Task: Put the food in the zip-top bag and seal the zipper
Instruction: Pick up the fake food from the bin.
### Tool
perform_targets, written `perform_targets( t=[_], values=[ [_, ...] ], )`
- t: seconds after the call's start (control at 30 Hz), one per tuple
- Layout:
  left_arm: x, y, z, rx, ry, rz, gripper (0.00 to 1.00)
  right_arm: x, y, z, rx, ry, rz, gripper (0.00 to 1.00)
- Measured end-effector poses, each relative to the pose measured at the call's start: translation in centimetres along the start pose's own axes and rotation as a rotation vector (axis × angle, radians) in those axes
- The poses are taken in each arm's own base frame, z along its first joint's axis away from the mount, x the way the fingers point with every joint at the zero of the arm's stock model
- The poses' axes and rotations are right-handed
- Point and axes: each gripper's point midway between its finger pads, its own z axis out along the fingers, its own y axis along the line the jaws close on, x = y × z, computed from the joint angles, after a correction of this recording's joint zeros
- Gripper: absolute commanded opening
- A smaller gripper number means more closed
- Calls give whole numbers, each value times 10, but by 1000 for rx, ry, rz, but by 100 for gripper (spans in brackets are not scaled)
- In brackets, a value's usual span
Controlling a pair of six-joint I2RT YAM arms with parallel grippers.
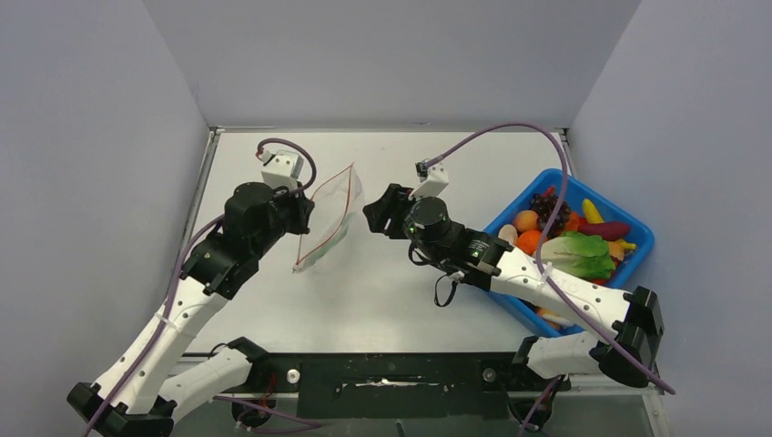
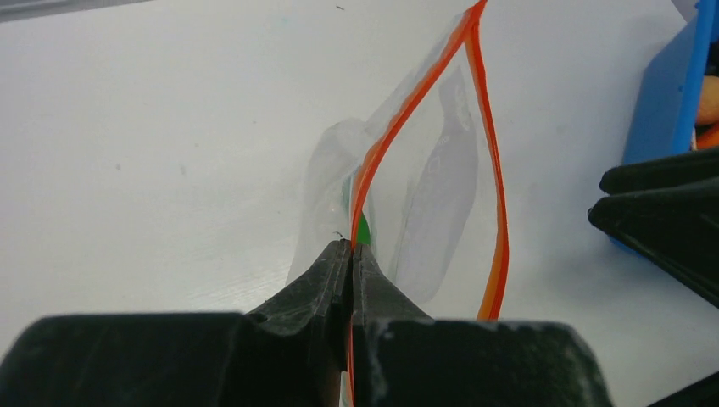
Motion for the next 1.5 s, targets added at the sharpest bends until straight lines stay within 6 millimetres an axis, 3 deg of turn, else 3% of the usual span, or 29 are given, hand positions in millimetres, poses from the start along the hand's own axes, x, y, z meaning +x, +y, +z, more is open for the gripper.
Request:
perform_targets(
  t=[0.2, 0.37, 0.47, 0.53, 0.63, 0.8, 1.1, 1.33, 1.5],
  values=[
    [-15, 20, -1, -115, -41, 41, 0, 17, 5, 11, -5, 48, 99, 54],
    [-5, 20, 10, -119, -12, 36, 0, 27, 4, 19, 2, 81, 133, 55],
    [13, 14, 17, -80, 18, 8, 0, 24, -5, 21, 22, 71, 108, 55],
    [26, 10, 21, -51, 43, -6, 0, 22, -17, 23, 56, 71, 66, 56],
    [43, 3, 26, -8, 77, -28, 0, 18, -52, 22, 157, 101, -34, 55],
    [51, -7, 28, 47, 92, -41, 0, -5, -104, 9, 351, 120, -162, 53],
    [67, -11, 28, 91, 100, -42, 0, -8, -190, -37, 683, 231, -284, 47],
    [74, -13, 27, 111, 113, -38, 0, -12, -229, -72, 866, 275, -317, 44],
    [72, -13, 25, 115, 99, -31, 0, -11, -250, -85, 947, 294, -324, 42]
  ],
)
